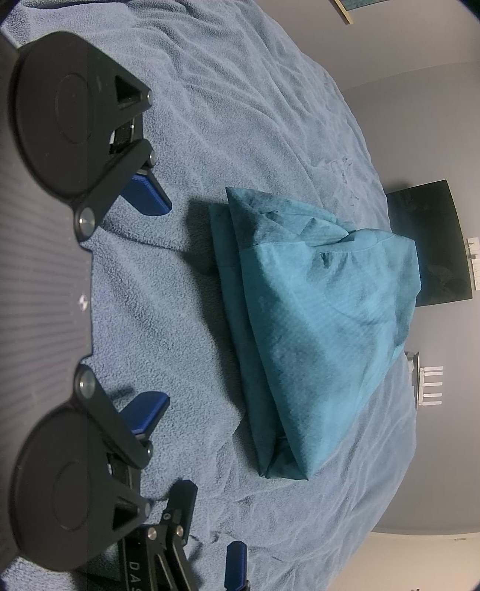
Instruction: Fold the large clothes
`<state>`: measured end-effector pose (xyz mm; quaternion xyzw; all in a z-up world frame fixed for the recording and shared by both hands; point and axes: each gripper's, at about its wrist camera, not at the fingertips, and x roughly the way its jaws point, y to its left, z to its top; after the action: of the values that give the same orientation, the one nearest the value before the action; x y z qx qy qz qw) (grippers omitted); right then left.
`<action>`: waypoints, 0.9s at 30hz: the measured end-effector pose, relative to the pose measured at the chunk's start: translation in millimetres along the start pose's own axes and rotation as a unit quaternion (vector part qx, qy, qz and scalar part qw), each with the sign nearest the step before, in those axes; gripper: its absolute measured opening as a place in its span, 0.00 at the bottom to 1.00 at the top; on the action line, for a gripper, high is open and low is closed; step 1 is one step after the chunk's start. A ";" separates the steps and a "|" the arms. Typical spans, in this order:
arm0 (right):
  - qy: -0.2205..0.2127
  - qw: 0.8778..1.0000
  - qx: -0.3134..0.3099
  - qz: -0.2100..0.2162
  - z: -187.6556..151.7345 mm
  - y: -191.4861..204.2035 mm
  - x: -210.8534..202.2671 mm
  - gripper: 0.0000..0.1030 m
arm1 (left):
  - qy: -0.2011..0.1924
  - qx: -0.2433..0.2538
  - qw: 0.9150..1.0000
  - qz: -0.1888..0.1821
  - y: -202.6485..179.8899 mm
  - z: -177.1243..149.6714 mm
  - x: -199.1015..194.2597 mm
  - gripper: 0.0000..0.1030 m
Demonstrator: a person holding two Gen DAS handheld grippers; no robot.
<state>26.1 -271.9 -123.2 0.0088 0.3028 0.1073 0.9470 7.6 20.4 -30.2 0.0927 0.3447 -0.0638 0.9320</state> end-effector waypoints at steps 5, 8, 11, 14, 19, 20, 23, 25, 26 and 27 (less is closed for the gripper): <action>0.000 1.000 0.000 0.000 0.0 0.2 0.1 1.00 | 0.000 0.000 1.000 0.000 0.0 0.2 -0.1 0.99; 0.000 1.000 0.000 0.000 0.0 0.2 0.2 1.00 | 0.000 0.000 1.000 0.000 0.0 0.3 -0.2 0.99; 0.000 1.000 0.000 0.000 -0.1 0.5 0.3 1.00 | 0.001 0.000 1.000 0.000 0.0 0.0 -0.1 0.99; 0.000 1.000 0.000 0.000 -0.1 0.5 0.5 1.00 | 0.001 0.000 1.000 0.000 -0.2 -0.6 -0.1 0.99; 0.000 1.000 0.000 0.000 -0.1 0.6 0.6 1.00 | 0.001 0.000 1.000 -0.002 -0.3 -1.9 -0.3 0.99; 0.000 1.000 0.000 0.000 -0.1 0.6 0.7 1.00 | 0.002 0.000 1.000 -0.002 -0.3 -1.9 0.0 0.99; 0.001 1.000 0.000 0.000 -0.2 1.0 0.9 1.00 | 0.003 0.000 1.000 -0.006 -0.3 -3.3 -0.3 0.99; 0.000 1.000 0.000 0.000 -0.2 0.8 0.9 1.00 | 0.004 -0.001 1.000 -0.010 0.1 -4.0 -0.5 0.99; 0.000 1.000 0.000 0.000 -0.2 1.0 1.1 1.00 | 0.006 -0.001 1.000 -0.010 0.0 -4.0 -0.1 0.99; 0.001 1.000 0.000 0.000 -0.2 0.9 1.0 1.00 | 0.008 -0.001 1.000 -0.011 1.5 -3.3 0.0 0.99</action>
<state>26.6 -270.8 -123.9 0.0088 0.3033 0.1071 0.9468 5.7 22.6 -32.5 0.0885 0.3531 -0.0733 0.9285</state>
